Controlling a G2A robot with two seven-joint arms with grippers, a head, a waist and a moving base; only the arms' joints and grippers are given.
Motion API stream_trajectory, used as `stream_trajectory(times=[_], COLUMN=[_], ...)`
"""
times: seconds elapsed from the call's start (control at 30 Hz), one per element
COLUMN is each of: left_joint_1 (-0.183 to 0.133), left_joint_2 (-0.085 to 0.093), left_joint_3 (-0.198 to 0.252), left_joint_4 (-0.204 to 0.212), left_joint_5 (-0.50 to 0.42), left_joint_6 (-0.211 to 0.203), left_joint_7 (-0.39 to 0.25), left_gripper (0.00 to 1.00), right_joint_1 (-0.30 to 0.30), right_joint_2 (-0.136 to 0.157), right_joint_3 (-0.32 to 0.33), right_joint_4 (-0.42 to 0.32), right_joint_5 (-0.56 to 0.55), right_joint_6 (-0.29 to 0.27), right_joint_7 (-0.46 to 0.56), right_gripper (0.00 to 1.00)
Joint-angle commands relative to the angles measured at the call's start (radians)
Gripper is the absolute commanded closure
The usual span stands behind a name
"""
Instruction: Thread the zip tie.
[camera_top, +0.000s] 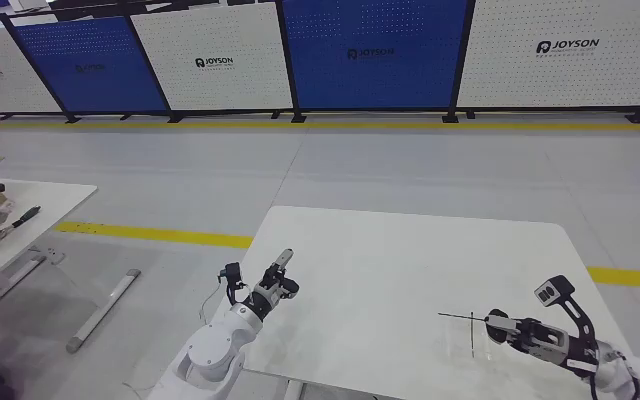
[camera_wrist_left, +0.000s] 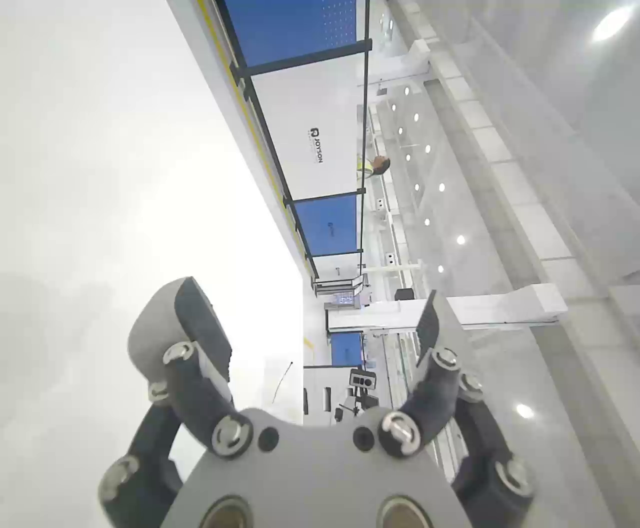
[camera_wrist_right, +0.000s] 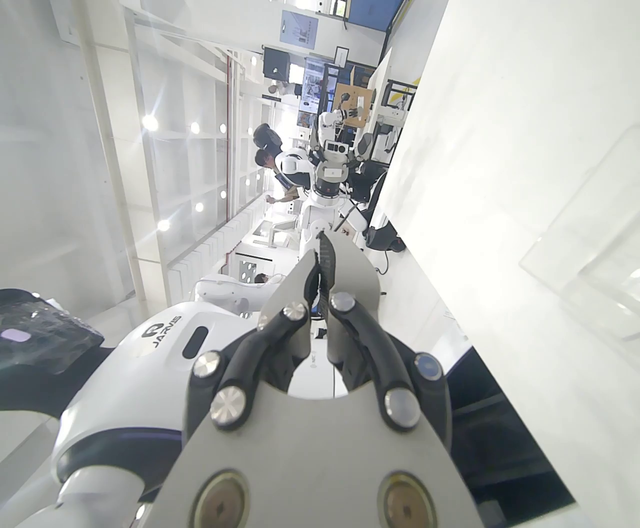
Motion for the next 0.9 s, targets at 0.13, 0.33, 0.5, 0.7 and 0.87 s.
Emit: stream_trajectory(times=[0.13, 0.33, 0.5, 0.7, 0.87], left_joint_1=[-0.001, -0.021, -0.063, -0.092, -0.092], left_joint_2=[0.0, -0.006, -0.013, -0.017, -0.017], left_joint_3=[0.001, 0.086, 0.175, 0.206, 0.206], left_joint_4=[0.0, 0.019, 0.065, 0.092, 0.092], left_joint_5=[-0.001, 0.033, 0.052, 0.034, 0.034], left_joint_6=[-0.001, -0.003, 0.027, 0.035, 0.035], left_joint_7=[0.001, -0.052, -0.091, -0.117, -0.117], left_gripper=[0.0, 0.0, 0.0, 0.0, 0.0], right_joint_1=[0.0, 0.0, 0.0, 0.0, -0.003], right_joint_2=[0.0, 0.0, 0.0, 0.0, -0.001], right_joint_3=[0.0, 0.0, 0.0, 0.0, 0.004], right_joint_4=[0.0, 0.0, 0.0, 0.0, -0.013], right_joint_5=[0.0, 0.0, 0.0, 0.0, -0.009], right_joint_6=[0.0, 0.0, 0.0, 0.0, -0.014], right_joint_7=[0.0, 0.0, 0.0, 0.0, -0.039], right_gripper=[1.0, 1.0, 1.0, 1.0, 1.0])
